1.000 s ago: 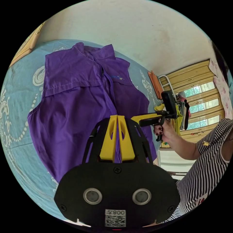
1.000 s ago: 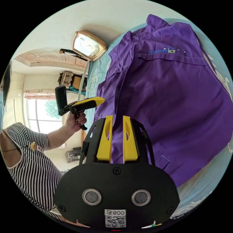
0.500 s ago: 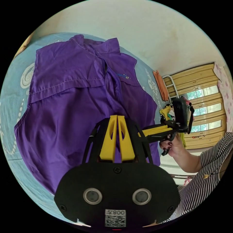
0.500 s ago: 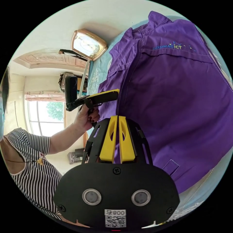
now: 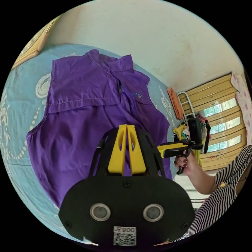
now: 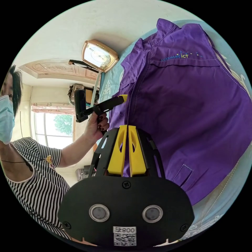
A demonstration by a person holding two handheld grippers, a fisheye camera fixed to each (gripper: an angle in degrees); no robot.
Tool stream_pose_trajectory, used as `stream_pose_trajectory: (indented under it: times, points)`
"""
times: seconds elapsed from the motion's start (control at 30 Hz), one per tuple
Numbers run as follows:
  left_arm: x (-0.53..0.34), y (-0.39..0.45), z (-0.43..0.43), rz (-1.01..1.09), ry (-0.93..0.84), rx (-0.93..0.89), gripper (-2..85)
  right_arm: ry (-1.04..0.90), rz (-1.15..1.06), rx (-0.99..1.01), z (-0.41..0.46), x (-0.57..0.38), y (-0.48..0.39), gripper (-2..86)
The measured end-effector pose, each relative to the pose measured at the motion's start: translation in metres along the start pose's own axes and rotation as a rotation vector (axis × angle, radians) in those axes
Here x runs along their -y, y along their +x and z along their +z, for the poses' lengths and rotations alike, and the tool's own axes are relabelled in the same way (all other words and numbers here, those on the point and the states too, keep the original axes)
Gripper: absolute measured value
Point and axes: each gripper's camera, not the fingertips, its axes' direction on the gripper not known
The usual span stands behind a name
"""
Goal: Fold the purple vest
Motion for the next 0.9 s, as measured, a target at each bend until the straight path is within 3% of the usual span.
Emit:
stream_pose_trajectory:
  times: [0.07,0.2,0.47,0.57,0.8,0.9]
  points:
    - [-0.001,0.008,-0.007,0.046,0.028,-0.020,0.1,0.006,-0.002,0.006,0.002,-0.004,-0.005,0.4]
    - [-0.002,0.012,0.028,0.095,-0.158,0.022,0.1,0.028,-0.021,0.004,0.001,-0.012,-0.018,0.4]
    - [-0.021,-0.002,0.053,0.031,-0.177,-0.202,0.2,0.006,-0.062,-0.093,0.006,-0.021,-0.041,0.5]
    - [-0.033,-0.011,0.051,-0.003,-0.184,-0.190,0.2,-0.034,-0.083,-0.132,0.018,-0.019,-0.047,0.6]
    - [-0.065,-0.023,0.001,-0.079,-0.032,-0.083,0.2,-0.158,-0.103,-0.237,0.047,-0.018,-0.055,0.6]
    - [-0.068,-0.010,-0.012,-0.009,0.026,-0.153,0.2,-0.200,-0.092,-0.250,0.054,-0.018,-0.052,0.6]
